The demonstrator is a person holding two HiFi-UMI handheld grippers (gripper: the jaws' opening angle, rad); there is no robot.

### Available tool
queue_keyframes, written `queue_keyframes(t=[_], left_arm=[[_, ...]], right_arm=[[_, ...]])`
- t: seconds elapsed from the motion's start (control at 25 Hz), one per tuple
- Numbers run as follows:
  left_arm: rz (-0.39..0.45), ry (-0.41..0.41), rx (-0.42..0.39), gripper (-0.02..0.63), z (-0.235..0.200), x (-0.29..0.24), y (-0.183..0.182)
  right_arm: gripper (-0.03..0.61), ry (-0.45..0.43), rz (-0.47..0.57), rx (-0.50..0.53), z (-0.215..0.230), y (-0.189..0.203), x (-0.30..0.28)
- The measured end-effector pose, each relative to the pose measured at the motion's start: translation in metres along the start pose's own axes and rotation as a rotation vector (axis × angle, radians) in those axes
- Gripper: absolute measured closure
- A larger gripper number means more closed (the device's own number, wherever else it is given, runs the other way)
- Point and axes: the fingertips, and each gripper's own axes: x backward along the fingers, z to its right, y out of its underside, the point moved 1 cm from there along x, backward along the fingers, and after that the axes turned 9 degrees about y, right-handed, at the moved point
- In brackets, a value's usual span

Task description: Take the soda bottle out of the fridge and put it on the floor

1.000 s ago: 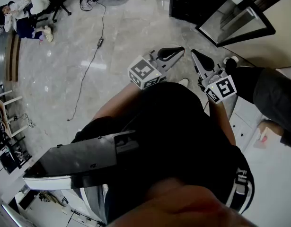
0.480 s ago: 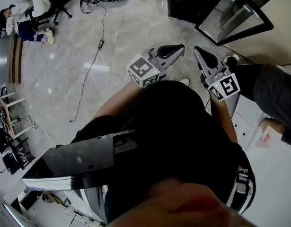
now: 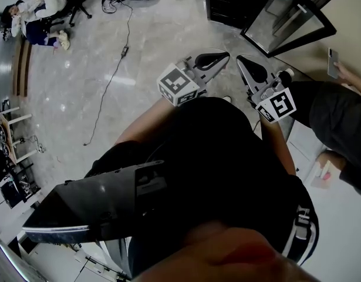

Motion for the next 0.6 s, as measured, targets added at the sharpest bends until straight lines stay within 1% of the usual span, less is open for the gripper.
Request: queue_keyframes(t=[0.2, 0.32, 0.44, 0.6], left_arm=[[-0.001, -0.05, -0.018, 0.609, 0.001, -0.014, -0.002], [-0.005, -0.068, -0.015, 0.609, -0.001, -0.02, 0.0], [-0.014, -0.073, -0.007, 0.609, -0.009, -0.026, 0.002], [-0.014, -0.077, -0.002, 0.609, -0.031, -0.026, 0.001]], right_arm=[[0.565, -0.036, -0.005, -0.014, 0.009, 0.004, 0.01], [0.565, -0.046, -0.016, -0.027, 0.015, 0.009, 0.012], [0.565, -0.03, -0.021, -0.042, 0.027, 0.013, 0.009], [0.565, 0.004, -0.013, -0.061, 0.045, 0.014, -0.005]])
